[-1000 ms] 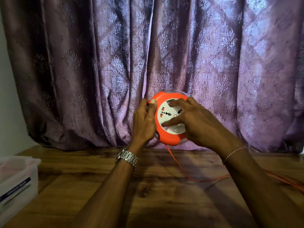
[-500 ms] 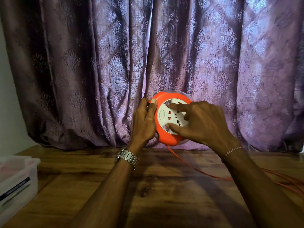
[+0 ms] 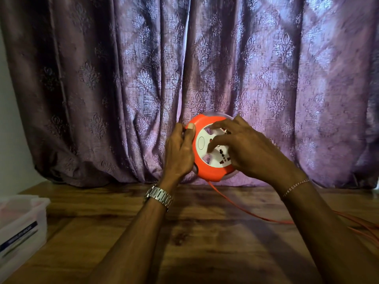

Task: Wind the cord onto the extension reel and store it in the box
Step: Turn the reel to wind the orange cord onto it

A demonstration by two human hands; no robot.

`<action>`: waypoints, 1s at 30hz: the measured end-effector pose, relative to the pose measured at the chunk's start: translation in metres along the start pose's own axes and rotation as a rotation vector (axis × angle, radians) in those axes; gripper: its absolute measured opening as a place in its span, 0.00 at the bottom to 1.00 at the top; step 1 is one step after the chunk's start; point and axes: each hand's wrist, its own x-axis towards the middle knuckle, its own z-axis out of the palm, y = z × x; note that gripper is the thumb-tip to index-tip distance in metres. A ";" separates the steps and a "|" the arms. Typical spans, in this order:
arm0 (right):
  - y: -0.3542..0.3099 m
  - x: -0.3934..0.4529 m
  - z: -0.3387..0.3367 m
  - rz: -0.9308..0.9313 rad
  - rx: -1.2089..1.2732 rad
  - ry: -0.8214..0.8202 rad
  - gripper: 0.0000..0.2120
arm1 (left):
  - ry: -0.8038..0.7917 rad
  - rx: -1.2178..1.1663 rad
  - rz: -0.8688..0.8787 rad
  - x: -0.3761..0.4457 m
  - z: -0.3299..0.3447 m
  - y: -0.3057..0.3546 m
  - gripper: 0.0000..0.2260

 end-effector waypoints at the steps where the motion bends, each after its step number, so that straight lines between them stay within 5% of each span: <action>1: -0.001 0.001 -0.001 -0.005 -0.012 -0.039 0.21 | -0.001 0.004 0.002 -0.001 0.000 0.001 0.17; 14: -0.002 -0.003 0.005 0.142 -0.138 -0.039 0.28 | -0.016 0.023 -0.002 0.000 -0.001 0.002 0.16; 23: 0.003 -0.001 0.011 0.340 -0.121 0.135 0.34 | 0.006 0.022 0.009 -0.001 0.003 0.004 0.15; 27: -0.001 -0.001 0.006 0.271 -0.171 0.136 0.32 | 0.002 -0.005 -0.005 0.001 0.002 0.000 0.14; 30: -0.003 -0.001 0.001 0.153 -0.125 0.126 0.20 | 0.011 -0.001 0.004 0.001 0.002 -0.002 0.14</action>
